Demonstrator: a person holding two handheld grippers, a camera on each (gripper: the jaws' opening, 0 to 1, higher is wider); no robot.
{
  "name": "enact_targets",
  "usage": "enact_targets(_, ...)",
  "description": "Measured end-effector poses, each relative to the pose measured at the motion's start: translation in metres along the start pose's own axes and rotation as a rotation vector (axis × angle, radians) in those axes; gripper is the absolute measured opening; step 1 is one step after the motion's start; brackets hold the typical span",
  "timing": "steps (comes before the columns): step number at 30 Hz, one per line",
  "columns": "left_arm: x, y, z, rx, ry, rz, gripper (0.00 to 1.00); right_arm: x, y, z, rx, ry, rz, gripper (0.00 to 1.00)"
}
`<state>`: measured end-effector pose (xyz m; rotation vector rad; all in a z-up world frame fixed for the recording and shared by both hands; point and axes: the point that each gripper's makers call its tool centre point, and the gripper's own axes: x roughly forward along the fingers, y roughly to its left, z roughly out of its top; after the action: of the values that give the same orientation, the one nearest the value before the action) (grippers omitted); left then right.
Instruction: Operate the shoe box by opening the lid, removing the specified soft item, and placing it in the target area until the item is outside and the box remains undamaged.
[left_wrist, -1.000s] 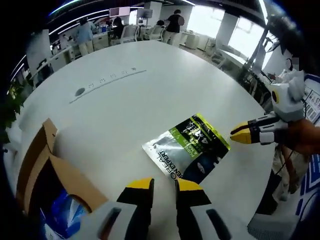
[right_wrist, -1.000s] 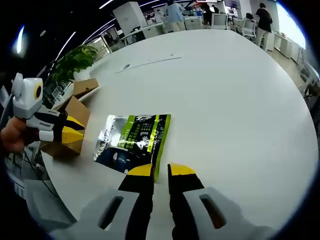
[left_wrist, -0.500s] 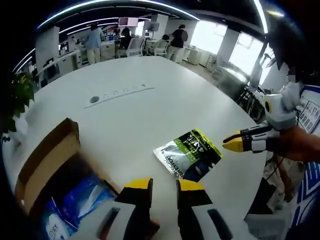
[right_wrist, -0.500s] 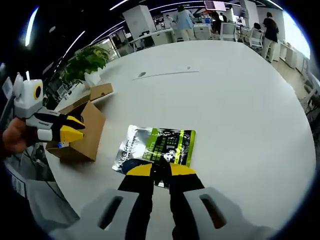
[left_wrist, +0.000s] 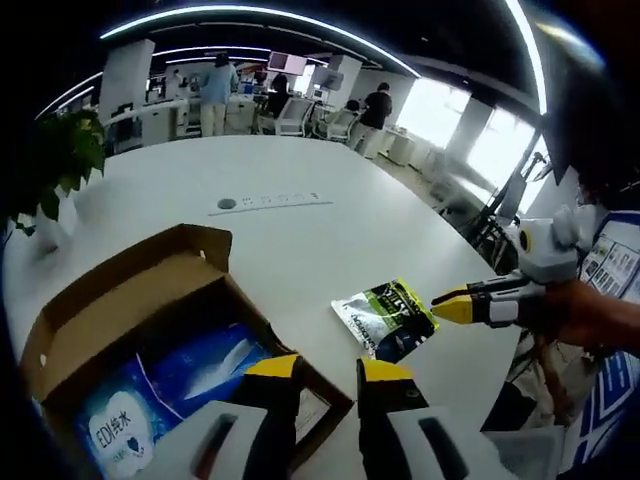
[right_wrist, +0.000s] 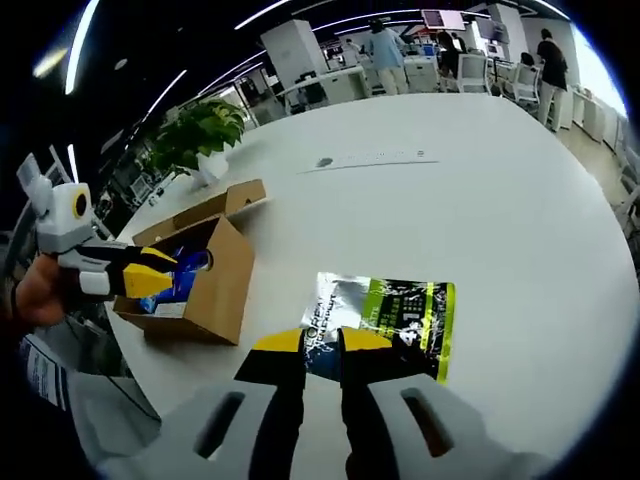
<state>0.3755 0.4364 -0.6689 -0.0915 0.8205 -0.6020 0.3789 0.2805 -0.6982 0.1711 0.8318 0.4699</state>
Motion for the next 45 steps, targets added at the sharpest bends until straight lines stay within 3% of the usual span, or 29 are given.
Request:
enact_targets(9, -0.034, 0.036, -0.011, -0.06, -0.039, 0.043, 0.23, 0.018, 0.036, 0.01, -0.026, 0.003, 0.046, 0.11)
enact_targets(15, -0.059, 0.066, -0.019, -0.107, -0.082, 0.079, 0.27, 0.036, 0.077, 0.021, -0.06, -0.01, 0.109, 0.13)
enact_targets(24, -0.1, 0.111, -0.035, -0.171, -0.129, 0.145, 0.3, 0.061, 0.128, 0.024, -0.115, 0.007, 0.189, 0.16)
enact_targets(34, -0.133, 0.151, -0.056, -0.211, -0.15, 0.21, 0.31, 0.08, 0.157, 0.022, -0.153, 0.038, 0.228, 0.16)
enact_targets(45, -0.162, 0.179, -0.08, -0.282, -0.176, 0.259, 0.33, 0.095, 0.186, 0.017, -0.178, 0.064, 0.268, 0.17)
